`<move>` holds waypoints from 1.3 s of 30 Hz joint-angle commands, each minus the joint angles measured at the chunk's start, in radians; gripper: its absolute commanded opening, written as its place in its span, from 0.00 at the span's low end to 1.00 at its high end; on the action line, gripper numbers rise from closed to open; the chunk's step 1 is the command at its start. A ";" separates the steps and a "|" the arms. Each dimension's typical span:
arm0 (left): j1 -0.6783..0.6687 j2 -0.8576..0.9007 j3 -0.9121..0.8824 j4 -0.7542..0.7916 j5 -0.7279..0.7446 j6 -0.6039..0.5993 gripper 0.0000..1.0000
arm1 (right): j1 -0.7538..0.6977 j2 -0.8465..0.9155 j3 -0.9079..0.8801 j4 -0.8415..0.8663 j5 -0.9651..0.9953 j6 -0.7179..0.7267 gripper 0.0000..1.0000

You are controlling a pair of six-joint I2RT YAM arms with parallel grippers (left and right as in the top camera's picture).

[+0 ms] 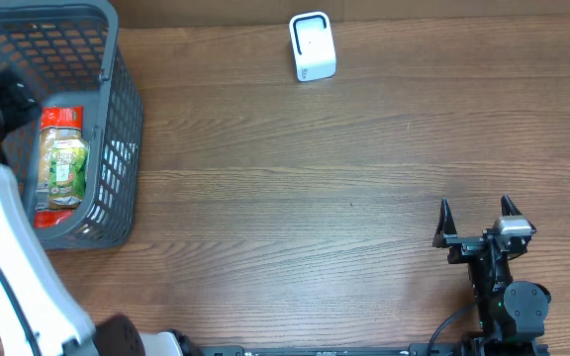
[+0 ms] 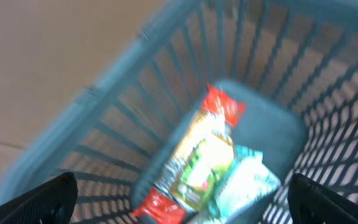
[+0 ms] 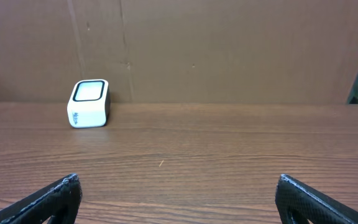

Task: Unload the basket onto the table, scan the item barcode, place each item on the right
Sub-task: 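Reach the left gripper into the basket and grasp the green-yellow snack bag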

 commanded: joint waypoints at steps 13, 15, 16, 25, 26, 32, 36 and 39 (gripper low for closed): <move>0.026 0.314 -0.040 -0.138 0.002 0.003 0.67 | -0.003 -0.010 -0.010 0.006 0.008 -0.004 1.00; 0.024 0.346 -0.040 -0.150 0.002 0.003 0.67 | -0.003 -0.010 -0.010 0.006 0.008 -0.004 1.00; 0.024 0.364 -0.040 -0.157 0.002 0.003 0.67 | -0.003 -0.010 -0.010 0.006 0.008 -0.005 1.00; 0.030 0.518 -0.040 -0.172 -0.024 0.004 0.80 | -0.003 -0.010 -0.010 0.006 0.008 -0.005 1.00; 0.029 0.548 -0.040 -0.162 -0.014 0.005 0.80 | -0.003 -0.010 -0.010 0.006 0.008 -0.005 1.00; 0.029 0.632 -0.040 -0.141 -0.010 0.016 0.84 | -0.003 -0.010 -0.010 0.006 0.009 -0.005 1.00; 0.031 0.676 -0.040 -0.123 -0.009 0.015 0.88 | -0.003 -0.010 -0.010 0.006 0.008 -0.004 1.00; 0.031 0.689 -0.040 -0.113 -0.009 0.015 0.67 | -0.003 -0.010 -0.010 0.006 0.008 -0.005 1.00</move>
